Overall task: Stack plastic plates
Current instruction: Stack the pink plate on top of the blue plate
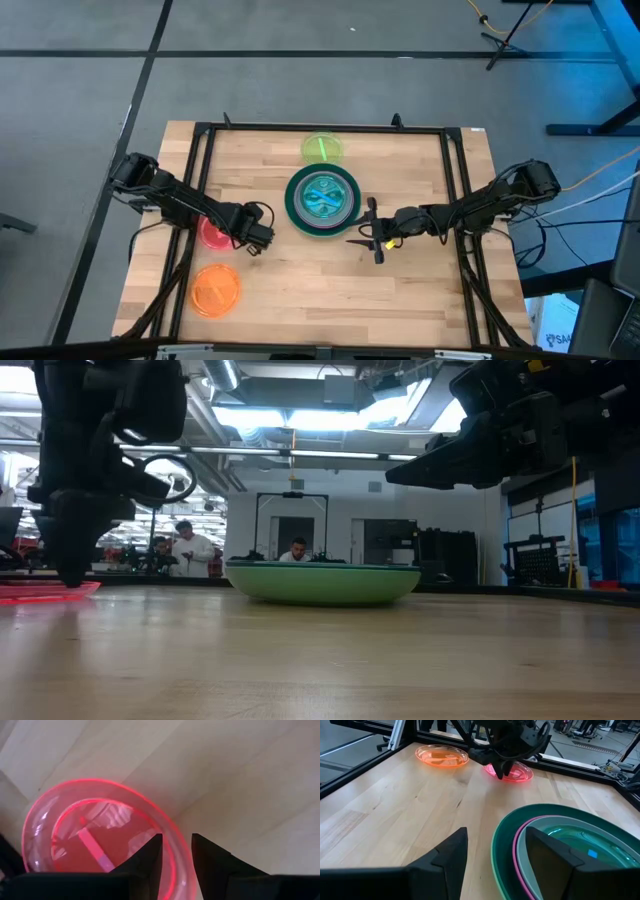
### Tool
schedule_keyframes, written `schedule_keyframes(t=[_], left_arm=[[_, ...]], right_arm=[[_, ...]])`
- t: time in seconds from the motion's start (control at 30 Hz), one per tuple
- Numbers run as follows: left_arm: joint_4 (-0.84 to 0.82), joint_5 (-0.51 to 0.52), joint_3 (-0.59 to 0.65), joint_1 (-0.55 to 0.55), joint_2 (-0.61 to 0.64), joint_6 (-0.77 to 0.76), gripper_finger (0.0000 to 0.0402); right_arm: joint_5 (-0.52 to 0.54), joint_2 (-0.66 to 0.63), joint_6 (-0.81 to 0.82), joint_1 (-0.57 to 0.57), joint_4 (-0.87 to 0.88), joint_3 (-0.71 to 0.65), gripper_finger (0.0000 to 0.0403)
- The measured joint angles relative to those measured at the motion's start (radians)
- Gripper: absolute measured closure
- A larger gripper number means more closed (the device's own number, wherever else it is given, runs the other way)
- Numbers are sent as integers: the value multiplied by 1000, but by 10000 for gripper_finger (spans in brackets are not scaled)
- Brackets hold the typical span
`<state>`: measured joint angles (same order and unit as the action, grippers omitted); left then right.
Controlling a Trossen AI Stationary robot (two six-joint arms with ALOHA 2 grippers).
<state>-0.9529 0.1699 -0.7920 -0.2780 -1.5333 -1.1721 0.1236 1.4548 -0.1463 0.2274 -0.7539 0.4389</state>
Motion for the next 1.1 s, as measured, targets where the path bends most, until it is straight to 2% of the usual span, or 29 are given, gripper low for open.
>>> schedule_keyframes(t=[0.47,0.9,1.1], left_arm=[[74,-17,65,7,1,48,309],[64,12,61,8,0,176,391],[56,94,1,-2,-1,249,398]], right_arm=[[0,0,0,0,0,0,210],[0,0,0,0,0,0,210],[0,0,-16,0,0,0,210]])
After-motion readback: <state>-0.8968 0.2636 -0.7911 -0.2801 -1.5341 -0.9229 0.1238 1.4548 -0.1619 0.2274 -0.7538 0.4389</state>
